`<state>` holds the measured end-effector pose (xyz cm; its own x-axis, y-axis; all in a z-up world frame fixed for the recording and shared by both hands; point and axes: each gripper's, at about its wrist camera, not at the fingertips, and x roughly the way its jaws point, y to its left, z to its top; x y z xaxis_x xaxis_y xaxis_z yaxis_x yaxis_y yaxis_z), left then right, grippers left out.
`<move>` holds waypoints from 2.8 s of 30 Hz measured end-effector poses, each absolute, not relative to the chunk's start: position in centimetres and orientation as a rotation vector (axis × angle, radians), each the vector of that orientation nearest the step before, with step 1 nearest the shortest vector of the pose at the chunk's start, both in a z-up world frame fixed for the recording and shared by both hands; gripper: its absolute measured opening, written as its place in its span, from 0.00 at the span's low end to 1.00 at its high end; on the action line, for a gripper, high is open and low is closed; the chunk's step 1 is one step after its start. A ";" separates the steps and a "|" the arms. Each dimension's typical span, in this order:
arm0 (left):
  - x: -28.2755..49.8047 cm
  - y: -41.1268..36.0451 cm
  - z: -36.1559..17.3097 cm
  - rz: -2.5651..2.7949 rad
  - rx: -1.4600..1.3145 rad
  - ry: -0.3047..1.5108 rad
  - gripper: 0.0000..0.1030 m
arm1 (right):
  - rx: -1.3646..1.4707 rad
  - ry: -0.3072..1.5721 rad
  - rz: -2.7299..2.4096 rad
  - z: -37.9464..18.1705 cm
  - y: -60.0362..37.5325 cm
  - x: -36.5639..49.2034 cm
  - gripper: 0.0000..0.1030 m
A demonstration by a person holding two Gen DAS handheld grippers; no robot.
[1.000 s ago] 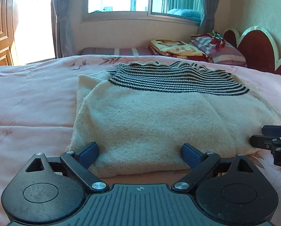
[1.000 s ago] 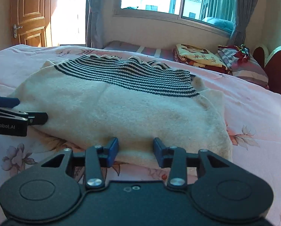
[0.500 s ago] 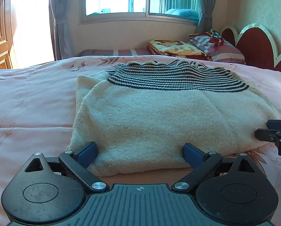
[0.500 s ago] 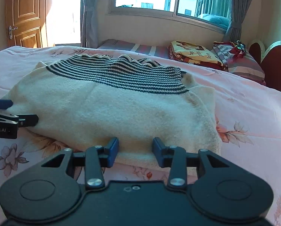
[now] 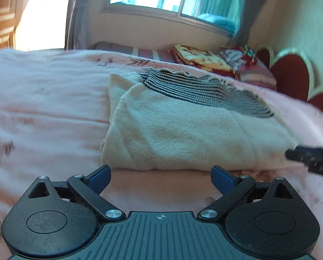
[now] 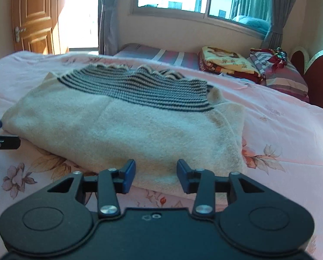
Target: Fold small clothes
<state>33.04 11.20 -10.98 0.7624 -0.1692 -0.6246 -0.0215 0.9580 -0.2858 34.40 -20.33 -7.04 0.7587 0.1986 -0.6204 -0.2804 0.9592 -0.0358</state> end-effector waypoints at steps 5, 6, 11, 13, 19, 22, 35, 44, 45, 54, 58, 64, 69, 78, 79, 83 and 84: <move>32.8 13.5 -13.5 -0.093 -0.623 0.655 0.94 | 0.023 0.637 0.333 -6.2 -21.5 33.2 0.04; 33.0 14.0 -14.0 -0.080 -0.688 0.630 0.94 | 0.040 0.632 0.342 -5.9 -21.5 33.1 0.04; 34.0 14.8 -15.4 0.000 -0.882 0.525 0.94 | 0.079 0.627 0.349 -5.3 -21.2 33.6 0.04; 34.5 14.3 -15.6 0.019 -0.883 0.505 0.94 | 0.108 0.632 0.348 -5.3 -21.2 34.3 0.05; 33.3 12.6 -16.4 0.044 -1.029 0.456 0.94 | 0.158 0.618 0.351 -5.7 -20.1 36.3 0.05; 35.1 13.0 -16.9 0.119 -1.080 0.421 0.85 | 0.144 0.630 0.367 -6.4 -18.9 37.2 0.05; 39.5 14.6 -19.9 0.100 -1.123 0.418 0.17 | 0.060 0.638 0.382 -7.5 -13.8 41.4 0.01; 39.5 15.2 -19.5 0.023 -1.156 0.377 0.17 | 0.085 0.695 0.386 -9.9 -14.6 42.3 0.00; 39.5 14.9 -18.3 -0.011 -1.119 0.363 0.17 | 0.108 0.697 0.393 -9.9 -14.9 42.4 0.00; 44.9 3.6 -6.9 -0.301 -0.723 0.477 0.17 | 0.456 0.747 0.413 -9.6 -20.8 43.9 0.00; 47.3 -2.9 -8.3 -0.329 -0.610 0.637 0.17 | 0.786 0.735 0.310 -9.7 -30.3 44.0 0.24; 47.3 -9.2 -11.2 -0.350 -0.412 0.722 0.32 | 0.983 0.730 0.354 -9.9 -38.5 42.4 0.59; 44.4 -9.1 -7.2 -0.471 -0.395 0.684 0.77 | 1.047 0.721 0.415 -9.8 -38.9 42.0 0.61; 45.5 3.0 -8.0 -0.169 -0.471 0.655 0.76 | 0.937 0.898 0.467 -10.1 -34.8 44.5 0.61; 46.3 3.4 -9.0 -0.150 -0.463 0.685 0.76 | 0.917 0.901 0.477 -10.0 -34.4 44.7 0.60; 48.4 2.9 -12.9 -0.162 -0.507 0.759 0.76 | 0.692 0.913 0.454 -8.7 -31.7 45.2 0.27; 48.4 2.6 -13.3 -0.163 -0.507 0.746 0.76 | 0.621 0.901 0.448 -8.3 -31.0 45.2 0.19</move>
